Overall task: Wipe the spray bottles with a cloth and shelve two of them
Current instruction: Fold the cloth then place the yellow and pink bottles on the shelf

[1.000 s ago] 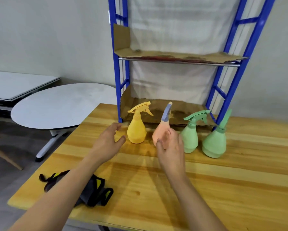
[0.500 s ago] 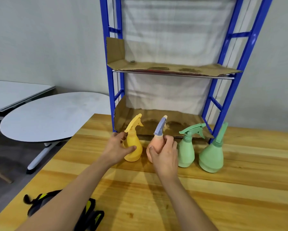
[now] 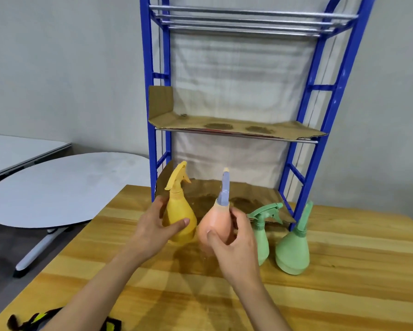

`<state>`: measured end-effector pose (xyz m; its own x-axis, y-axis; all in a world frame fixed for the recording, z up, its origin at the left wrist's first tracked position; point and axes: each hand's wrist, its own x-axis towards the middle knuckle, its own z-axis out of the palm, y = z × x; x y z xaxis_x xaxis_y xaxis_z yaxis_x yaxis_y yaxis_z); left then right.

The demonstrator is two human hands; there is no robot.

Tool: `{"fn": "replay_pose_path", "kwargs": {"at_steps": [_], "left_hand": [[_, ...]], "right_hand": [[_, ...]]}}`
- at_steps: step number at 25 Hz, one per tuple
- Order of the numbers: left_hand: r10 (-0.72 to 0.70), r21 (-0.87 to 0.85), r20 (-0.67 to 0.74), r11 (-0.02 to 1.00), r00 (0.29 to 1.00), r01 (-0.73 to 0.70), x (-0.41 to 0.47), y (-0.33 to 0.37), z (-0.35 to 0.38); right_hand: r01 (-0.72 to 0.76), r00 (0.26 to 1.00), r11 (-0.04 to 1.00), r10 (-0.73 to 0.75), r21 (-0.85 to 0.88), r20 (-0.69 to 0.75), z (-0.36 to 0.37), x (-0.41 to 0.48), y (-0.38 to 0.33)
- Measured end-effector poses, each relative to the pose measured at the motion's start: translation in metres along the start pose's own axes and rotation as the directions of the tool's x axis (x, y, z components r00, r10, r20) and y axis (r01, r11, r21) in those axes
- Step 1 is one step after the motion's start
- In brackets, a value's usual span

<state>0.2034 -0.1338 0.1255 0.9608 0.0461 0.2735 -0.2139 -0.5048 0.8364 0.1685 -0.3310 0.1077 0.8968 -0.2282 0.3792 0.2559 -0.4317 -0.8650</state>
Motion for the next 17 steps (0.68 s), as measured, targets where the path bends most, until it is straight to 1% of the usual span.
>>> {"fn": "replay_pose_path", "kwargs": {"at_steps": [4,7,9,11,13,17], "left_hand": [[0.106,-0.058,-0.009,0.993,0.994,-0.106,0.011,0.052,-0.022],[0.187,-0.089,-0.035,0.978,0.982,-0.190,0.035,0.098,-0.031],[0.250,-0.093,-0.065,0.962,0.966,-0.255,0.059,0.132,-0.032],[0.291,-0.088,-0.097,0.950,0.952,-0.300,0.087,0.161,-0.030],[0.313,-0.070,-0.114,0.944,0.943,-0.322,0.120,0.182,-0.024],[0.295,-0.036,-0.133,0.953,0.946,-0.302,0.183,0.202,-0.006]], "right_hand": [[0.069,0.997,0.995,-0.065,0.073,-0.049,-0.043,0.025,-0.047],[0.107,0.993,0.986,-0.100,0.127,-0.063,-0.078,0.067,-0.081],[0.150,0.985,0.978,-0.136,0.143,-0.109,-0.097,0.104,-0.101],[0.196,0.972,0.971,-0.175,0.134,-0.156,-0.110,0.144,-0.116],[0.223,0.964,0.970,-0.203,0.102,-0.173,-0.118,0.181,-0.123],[0.177,0.974,0.984,-0.172,0.024,-0.148,-0.119,0.245,-0.118]]}}
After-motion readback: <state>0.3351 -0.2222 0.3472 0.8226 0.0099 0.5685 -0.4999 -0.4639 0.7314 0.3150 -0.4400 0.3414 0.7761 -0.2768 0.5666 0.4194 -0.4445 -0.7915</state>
